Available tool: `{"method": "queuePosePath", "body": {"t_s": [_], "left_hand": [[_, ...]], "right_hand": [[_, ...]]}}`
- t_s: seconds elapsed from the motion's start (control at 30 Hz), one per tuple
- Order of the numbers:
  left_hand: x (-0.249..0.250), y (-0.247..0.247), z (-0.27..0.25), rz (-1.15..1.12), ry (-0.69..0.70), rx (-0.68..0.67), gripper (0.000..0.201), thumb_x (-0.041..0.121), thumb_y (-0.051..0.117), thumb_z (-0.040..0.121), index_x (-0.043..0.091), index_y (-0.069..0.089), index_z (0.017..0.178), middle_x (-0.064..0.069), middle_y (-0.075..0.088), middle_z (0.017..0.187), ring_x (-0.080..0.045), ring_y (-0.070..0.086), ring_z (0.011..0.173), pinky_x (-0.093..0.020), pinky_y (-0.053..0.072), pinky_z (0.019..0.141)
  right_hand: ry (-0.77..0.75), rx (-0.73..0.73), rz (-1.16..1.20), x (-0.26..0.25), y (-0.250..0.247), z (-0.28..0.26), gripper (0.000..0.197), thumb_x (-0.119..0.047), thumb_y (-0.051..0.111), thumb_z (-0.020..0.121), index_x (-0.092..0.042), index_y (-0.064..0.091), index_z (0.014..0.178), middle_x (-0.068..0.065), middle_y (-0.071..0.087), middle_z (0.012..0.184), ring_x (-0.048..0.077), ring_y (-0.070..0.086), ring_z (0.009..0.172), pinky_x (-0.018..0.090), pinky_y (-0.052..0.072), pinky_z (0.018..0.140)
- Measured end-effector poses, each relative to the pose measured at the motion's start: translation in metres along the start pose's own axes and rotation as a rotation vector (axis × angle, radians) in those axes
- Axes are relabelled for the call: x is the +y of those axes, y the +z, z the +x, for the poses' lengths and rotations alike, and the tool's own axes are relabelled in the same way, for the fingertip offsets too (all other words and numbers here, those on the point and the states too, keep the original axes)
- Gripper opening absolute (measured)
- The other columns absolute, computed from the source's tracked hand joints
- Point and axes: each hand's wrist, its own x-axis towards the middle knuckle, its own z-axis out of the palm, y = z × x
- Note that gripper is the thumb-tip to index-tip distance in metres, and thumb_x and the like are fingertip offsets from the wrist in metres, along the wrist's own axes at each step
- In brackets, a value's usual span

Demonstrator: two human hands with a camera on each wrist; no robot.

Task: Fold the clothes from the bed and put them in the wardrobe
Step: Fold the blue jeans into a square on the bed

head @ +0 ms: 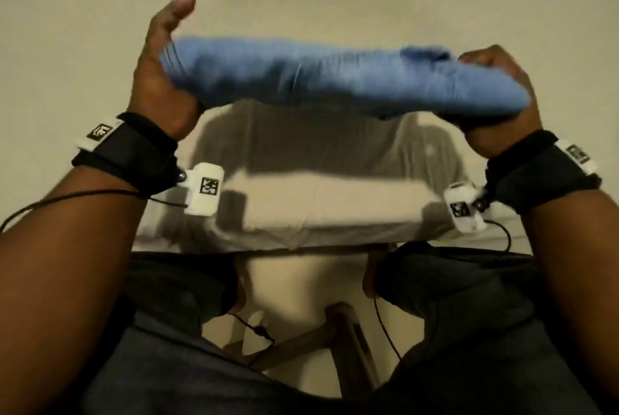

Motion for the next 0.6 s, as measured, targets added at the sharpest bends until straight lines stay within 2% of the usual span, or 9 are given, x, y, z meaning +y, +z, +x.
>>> {"method": "queuePosePath", "body": {"t_s": [0.07, 0.1, 0.17, 0.2, 0.27, 0.37, 0.47, 0.53, 0.6], "left_hand": [[-0.022, -0.008, -0.013, 0.214, -0.012, -0.139, 0.040, -0.005, 0.046, 0.099, 0.007, 0.062, 0.134, 0.008, 0.074, 0.100, -0.003, 0.069, 0.097, -0.022, 0.050, 0.098], [-0.038, -0.013, -0.024, 0.256, -0.080, -0.276, 0.053, -0.017, 0.051, 0.092, 0.024, 0.076, 0.116, 0.014, 0.075, 0.098, -0.001, 0.069, 0.098, -0.016, 0.049, 0.096], [-0.060, -0.023, -0.050, 0.464, -0.227, -0.478, 0.076, -0.021, 0.060, 0.085, 0.053, 0.076, 0.085, 0.013, 0.075, 0.101, -0.007, 0.068, 0.106, -0.012, 0.045, 0.097], [-0.063, -0.026, -0.059, 0.578, -0.248, -0.482, 0.071, -0.015, 0.063, 0.085, 0.055, 0.074, 0.084, 0.009, 0.075, 0.105, -0.012, 0.067, 0.109, -0.015, 0.044, 0.098], [-0.062, -0.022, -0.070, 0.628, -0.270, -0.311, 0.042, 0.000, 0.070, 0.087, 0.041, 0.074, 0.091, 0.005, 0.074, 0.103, -0.019, 0.068, 0.104, -0.023, 0.044, 0.096], [-0.057, -0.004, -0.081, 0.543, -0.370, -0.024, 0.013, 0.030, 0.078, 0.086, 0.029, 0.065, 0.085, 0.006, 0.072, 0.088, -0.022, 0.069, 0.088, -0.031, 0.051, 0.085], [-0.056, 0.017, -0.103, 0.575, -0.524, -0.009, 0.042, 0.059, 0.075, 0.080, 0.021, 0.061, 0.089, 0.001, 0.069, 0.083, -0.024, 0.065, 0.081, -0.032, 0.044, 0.068], [-0.058, 0.028, -0.120, 0.532, -0.604, 0.001, 0.054, 0.059, 0.077, 0.077, 0.016, 0.057, 0.101, 0.000, 0.066, 0.096, -0.026, 0.063, 0.089, -0.032, 0.043, 0.072], [-0.058, 0.035, -0.138, 0.464, -0.623, 0.031, 0.058, 0.051, 0.083, 0.076, 0.013, 0.055, 0.110, -0.005, 0.065, 0.107, -0.027, 0.063, 0.099, -0.032, 0.045, 0.082]], "right_hand": [[-0.143, -0.185, -0.002, 0.013, 0.005, -0.021, 0.028, -0.005, 0.070, 0.079, -0.024, 0.059, 0.096, 0.008, 0.056, 0.106, 0.019, 0.055, 0.098, 0.023, 0.044, 0.086], [-0.187, -0.318, -0.064, 0.023, 0.009, -0.034, 0.026, -0.003, 0.067, 0.076, -0.024, 0.060, 0.090, 0.009, 0.058, 0.103, 0.027, 0.057, 0.098, 0.030, 0.046, 0.084], [-0.053, -0.621, -0.195, 0.037, 0.015, -0.057, 0.036, 0.005, 0.067, 0.074, -0.031, 0.062, 0.081, 0.003, 0.062, 0.095, 0.033, 0.061, 0.096, 0.029, 0.047, 0.087], [0.090, -0.710, -0.225, 0.039, 0.015, -0.066, 0.045, 0.009, 0.066, 0.076, -0.036, 0.062, 0.079, -0.004, 0.062, 0.094, 0.030, 0.063, 0.097, 0.024, 0.048, 0.089], [0.318, -0.675, -0.187, 0.033, 0.015, -0.075, 0.044, 0.013, 0.060, 0.082, -0.031, 0.064, 0.079, -0.009, 0.065, 0.090, 0.023, 0.064, 0.092, 0.023, 0.050, 0.090], [0.472, -0.329, -0.116, 0.019, 0.019, -0.072, 0.030, 0.004, 0.061, 0.086, -0.025, 0.063, 0.080, 0.000, 0.069, 0.085, 0.026, 0.066, 0.085, 0.039, 0.054, 0.088], [0.632, -0.290, -0.132, -0.002, 0.027, -0.083, 0.009, -0.026, 0.072, 0.088, -0.022, 0.064, 0.087, 0.003, 0.070, 0.092, 0.028, 0.066, 0.090, 0.036, 0.052, 0.084], [0.769, -0.406, -0.137, -0.007, 0.036, -0.101, 0.030, -0.042, 0.077, 0.084, -0.021, 0.062, 0.101, 0.003, 0.067, 0.101, 0.027, 0.064, 0.097, 0.034, 0.051, 0.086], [0.819, -0.485, -0.154, -0.013, 0.042, -0.118, 0.046, -0.041, 0.080, 0.082, -0.019, 0.056, 0.115, 0.006, 0.062, 0.109, 0.029, 0.062, 0.105, 0.034, 0.050, 0.092]]}}
